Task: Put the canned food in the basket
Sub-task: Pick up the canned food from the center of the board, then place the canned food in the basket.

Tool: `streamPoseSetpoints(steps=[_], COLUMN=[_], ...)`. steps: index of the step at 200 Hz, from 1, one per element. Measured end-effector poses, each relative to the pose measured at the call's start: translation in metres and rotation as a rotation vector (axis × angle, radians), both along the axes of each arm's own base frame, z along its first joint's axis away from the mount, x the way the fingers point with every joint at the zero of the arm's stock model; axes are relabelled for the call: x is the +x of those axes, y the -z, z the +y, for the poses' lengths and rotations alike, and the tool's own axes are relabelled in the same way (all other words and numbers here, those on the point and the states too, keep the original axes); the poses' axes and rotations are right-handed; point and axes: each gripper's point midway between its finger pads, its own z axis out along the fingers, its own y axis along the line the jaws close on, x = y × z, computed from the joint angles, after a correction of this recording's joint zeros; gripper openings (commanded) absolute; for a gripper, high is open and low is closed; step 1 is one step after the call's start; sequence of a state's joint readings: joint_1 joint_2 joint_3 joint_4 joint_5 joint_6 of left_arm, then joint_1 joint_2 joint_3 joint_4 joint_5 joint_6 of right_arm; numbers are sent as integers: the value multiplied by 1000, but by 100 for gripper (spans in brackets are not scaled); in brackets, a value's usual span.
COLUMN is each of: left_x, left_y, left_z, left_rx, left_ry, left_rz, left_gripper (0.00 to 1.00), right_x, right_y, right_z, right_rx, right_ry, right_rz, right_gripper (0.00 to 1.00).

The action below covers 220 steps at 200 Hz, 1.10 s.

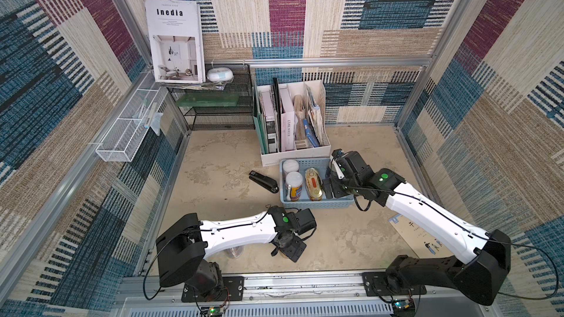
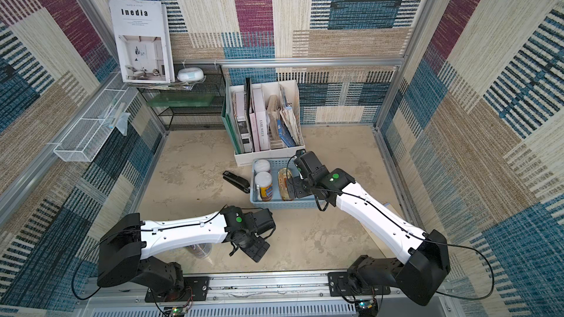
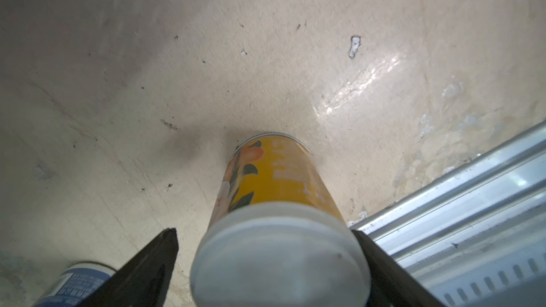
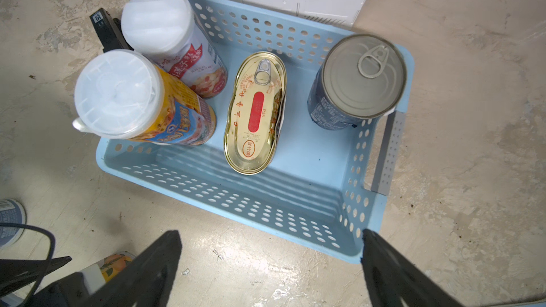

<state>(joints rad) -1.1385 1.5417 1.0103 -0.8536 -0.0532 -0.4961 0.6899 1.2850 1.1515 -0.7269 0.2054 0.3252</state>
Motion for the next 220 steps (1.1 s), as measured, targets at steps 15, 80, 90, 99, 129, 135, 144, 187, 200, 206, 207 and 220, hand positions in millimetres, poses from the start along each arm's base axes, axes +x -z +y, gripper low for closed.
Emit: streamPoseSetpoints(steps=[15, 80, 90, 99, 129, 135, 144, 187, 200, 206, 207, 220], left_x=[1, 2, 2, 2, 6, 8, 12, 31, 40, 45, 45, 56], left_y=[-3, -24, -28, -33, -63, -71, -81, -114, -122, -126, -126, -133], left_z=[-3, -9, -11, -13, -28, -33, -41, -80, -92, -98, -98, -110], left_rx=[-10, -33, -38, -43, -83, -99, -114, -135, -137, -138, -137, -145], left_ry=[6, 30, 32, 36, 65, 70, 82, 154, 178, 189, 190, 205], left_rz=[-5, -8, -2, 1, -19, -26, -36, -72, -93, -104, -104, -121], left_gripper=[75, 56, 55, 54, 52, 52, 51, 50, 50, 49, 49, 48], right_x=[-1, -6, -7, -7, -7, -6, -5, 1, 3, 4, 4, 6], right_y=[0, 4, 5, 6, 4, 3, -1, -17, -21, -21, -21, -19], right_z=[-2, -11, -12, -13, -20, -22, -26, -46, -53, -57, -59, -66], right_rx=[0, -9, -11, -14, -24, -22, -19, 11, 21, 23, 23, 29], right_ry=[1, 18, 18, 20, 46, 54, 67, 142, 169, 181, 185, 208], right_rz=[-3, -26, -24, -25, -41, -48, -58, -104, -115, -116, -117, -112], right_gripper=[99, 99, 99, 99, 99, 99, 99, 99, 99, 99, 99, 99])
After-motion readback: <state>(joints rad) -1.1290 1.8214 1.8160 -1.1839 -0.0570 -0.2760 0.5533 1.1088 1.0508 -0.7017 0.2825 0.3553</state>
